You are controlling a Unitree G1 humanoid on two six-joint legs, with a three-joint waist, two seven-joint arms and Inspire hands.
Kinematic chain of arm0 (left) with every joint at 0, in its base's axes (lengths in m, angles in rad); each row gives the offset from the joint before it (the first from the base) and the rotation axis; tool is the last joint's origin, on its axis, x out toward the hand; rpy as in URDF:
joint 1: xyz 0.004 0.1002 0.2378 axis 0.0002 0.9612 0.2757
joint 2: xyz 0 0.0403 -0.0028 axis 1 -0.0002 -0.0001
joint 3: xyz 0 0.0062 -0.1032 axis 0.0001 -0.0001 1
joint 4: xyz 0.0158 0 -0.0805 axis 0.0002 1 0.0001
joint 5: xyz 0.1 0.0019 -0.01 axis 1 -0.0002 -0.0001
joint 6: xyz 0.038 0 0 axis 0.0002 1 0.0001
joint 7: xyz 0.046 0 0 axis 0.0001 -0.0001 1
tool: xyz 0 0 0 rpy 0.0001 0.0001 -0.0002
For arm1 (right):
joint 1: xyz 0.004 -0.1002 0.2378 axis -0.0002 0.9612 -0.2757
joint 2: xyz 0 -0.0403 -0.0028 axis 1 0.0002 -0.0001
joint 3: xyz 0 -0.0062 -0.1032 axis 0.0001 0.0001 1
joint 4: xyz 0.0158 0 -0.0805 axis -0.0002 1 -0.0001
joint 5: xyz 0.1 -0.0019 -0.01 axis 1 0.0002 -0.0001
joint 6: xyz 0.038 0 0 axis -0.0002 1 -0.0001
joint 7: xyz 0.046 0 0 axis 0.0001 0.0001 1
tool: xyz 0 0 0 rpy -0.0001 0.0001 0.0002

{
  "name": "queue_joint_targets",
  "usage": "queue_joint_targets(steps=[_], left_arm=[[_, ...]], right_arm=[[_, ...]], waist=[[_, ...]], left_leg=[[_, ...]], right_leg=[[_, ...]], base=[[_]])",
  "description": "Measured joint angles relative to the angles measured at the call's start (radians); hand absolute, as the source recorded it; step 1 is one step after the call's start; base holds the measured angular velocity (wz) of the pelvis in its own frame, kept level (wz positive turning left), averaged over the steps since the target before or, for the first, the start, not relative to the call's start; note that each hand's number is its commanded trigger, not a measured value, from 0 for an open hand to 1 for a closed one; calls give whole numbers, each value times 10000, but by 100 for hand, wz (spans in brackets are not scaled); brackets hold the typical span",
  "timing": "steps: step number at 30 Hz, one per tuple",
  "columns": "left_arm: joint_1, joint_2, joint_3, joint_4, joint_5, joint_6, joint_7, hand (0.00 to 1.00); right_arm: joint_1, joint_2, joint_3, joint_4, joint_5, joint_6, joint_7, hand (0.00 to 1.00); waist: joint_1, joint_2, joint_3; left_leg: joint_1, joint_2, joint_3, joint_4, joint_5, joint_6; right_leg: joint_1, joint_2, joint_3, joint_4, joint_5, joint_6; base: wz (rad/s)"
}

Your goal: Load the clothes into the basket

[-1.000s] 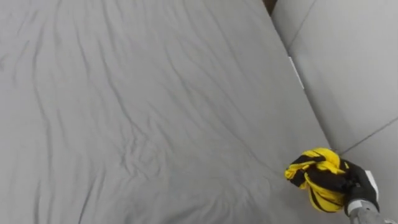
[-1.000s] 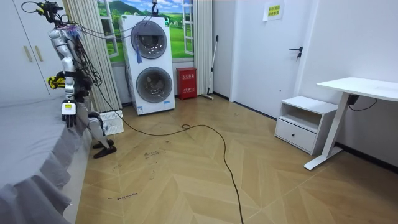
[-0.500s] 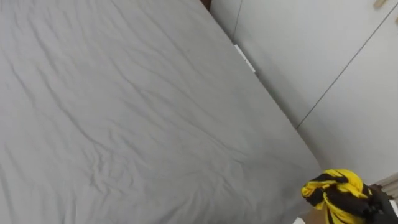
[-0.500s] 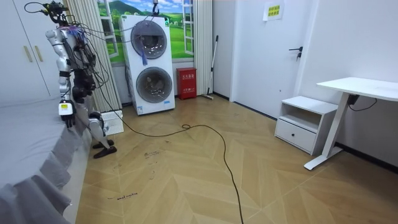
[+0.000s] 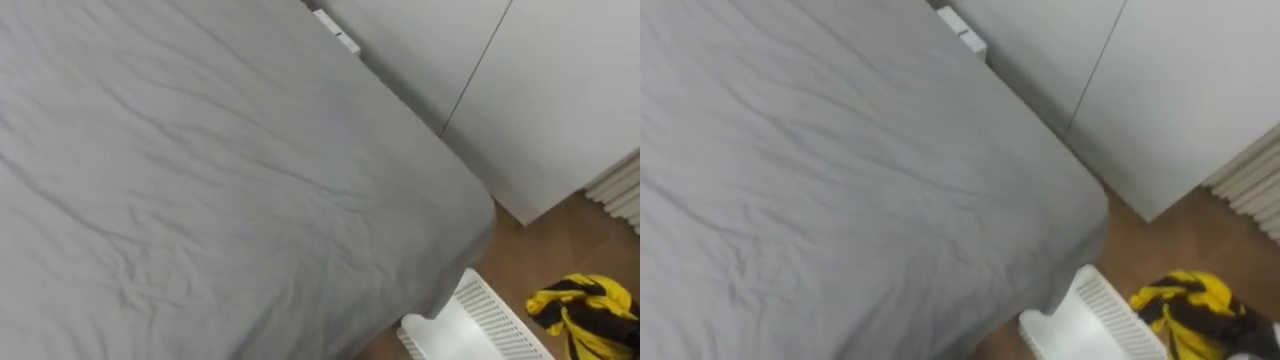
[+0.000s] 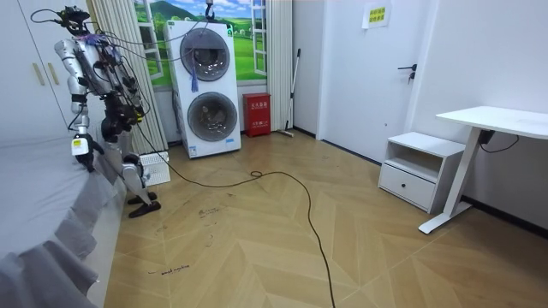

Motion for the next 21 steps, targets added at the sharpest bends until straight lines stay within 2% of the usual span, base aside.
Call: queue_joint_targets(steps=[4, 5, 6, 7, 11, 16, 19, 21], left_arm=[[-297, 14, -211, -7, -72, -16, 1, 0], [-331, 15, -210, -6, -70, -16, 1, 0], [-365, 17, -212, -7, -75, -28, 3, 0], [-375, 22, -212, -7, -77, -63, 19, 0], [-519, 45, -467, -7, -97, -115, 206, 0], [-634, 169, -1235, -6, -516, -112, 593, 0], [-666, 284, -1386, -5, -515, -115, 621, 0], [-671, 334, -1401, -7, -519, -132, 621, 0]], right_arm=[[-305, -72, 29, 456, -80, -286, -244, 100], [-352, -73, 32, 582, -110, -360, -291, 55], [-423, -73, 62, 812, -118, -432, -372, 3], [-468, -73, 108, 1077, -118, -548, -407, 0], [-668, -78, 174, 1458, -73, -716, -522, 0], [-902, -78, 688, 1796, 540, -783, -710, 0], [-1282, -77, 810, 2296, 634, -821, -708, 0], [-1340, -78, 814, 2297, 722, -830, -708, 0]], waist=[[-13, 112, -7], [-8, 114, -6], [0, 123, -6], [5, 125, -4], [33, 126, 10], [49, 116, 57], [51, 59, 150], [50, 38, 163]], left_leg=[[-568, -127, -16, -3, 154, 46], [-621, -138, -13, -5, 173, 44], [-723, -142, -13, -3, 198, 46], [-776, -138, -14, -5, 210, 42], [-1109, -170, 22, -2, 252, 64], [-1274, -183, 50, -31, 265, 68], [-1287, -182, 44, -44, 265, 67], [-1331, -184, 43, -39, 266, 67]], right_leg=[[-707, -93, 26, 458, -128, 9], [-781, -101, 27, 495, -127, 7], [-884, -104, 27, 513, -123, 0], [-940, -101, 25, 510, -121, -4], [-1327, -101, 87, 590, -110, 4], [-1551, -85, 120, 644, -112, 6], [-1561, -85, 113, 645, -135, -3], [-1600, -84, 115, 648, -152, 1]], base=[[7], [4], [0], [0], [-2], [0], [0], [0]])
